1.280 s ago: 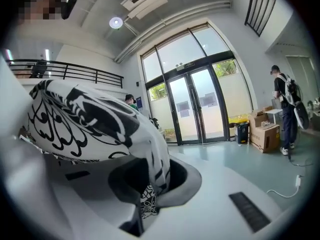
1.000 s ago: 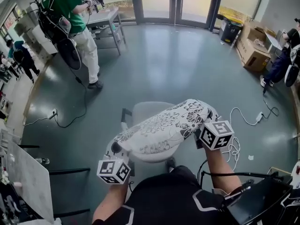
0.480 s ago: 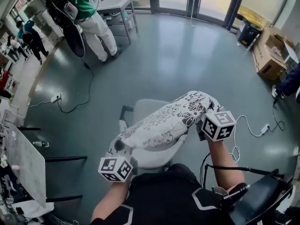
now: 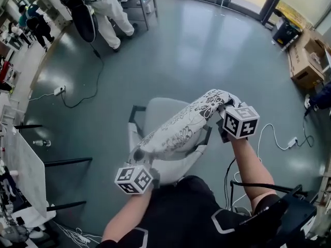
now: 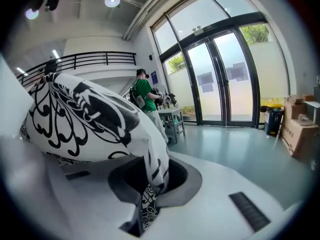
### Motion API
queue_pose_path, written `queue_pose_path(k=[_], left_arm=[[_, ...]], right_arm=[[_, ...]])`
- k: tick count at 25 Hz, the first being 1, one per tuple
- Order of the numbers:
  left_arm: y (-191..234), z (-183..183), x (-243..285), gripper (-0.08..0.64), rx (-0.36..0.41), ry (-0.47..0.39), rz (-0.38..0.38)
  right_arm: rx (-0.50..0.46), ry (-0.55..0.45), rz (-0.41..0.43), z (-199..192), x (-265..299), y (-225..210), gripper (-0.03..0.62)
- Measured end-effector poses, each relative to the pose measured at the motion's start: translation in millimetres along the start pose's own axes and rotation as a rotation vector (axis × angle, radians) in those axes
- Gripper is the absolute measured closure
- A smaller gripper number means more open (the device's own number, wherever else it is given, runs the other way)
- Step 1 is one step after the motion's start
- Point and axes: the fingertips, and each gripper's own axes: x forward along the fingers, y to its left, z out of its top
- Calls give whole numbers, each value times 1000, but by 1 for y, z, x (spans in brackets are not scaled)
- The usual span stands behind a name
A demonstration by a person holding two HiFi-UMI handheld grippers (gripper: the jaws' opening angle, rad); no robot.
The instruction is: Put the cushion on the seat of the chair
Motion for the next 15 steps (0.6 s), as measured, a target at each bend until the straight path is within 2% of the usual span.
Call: queue_pose_path(k=[7, 11, 15], left_arm=[[26, -48, 35, 540, -93, 76, 23], [44, -74, 51, 540, -183, 106, 52], [61, -100, 67, 540, -219, 155, 77]], right_arm=[[-49, 155, -19, -42, 55, -16, 569], [-89, 249, -7, -71, 92, -22, 569], [-112, 346, 5, -103, 125, -28, 569]])
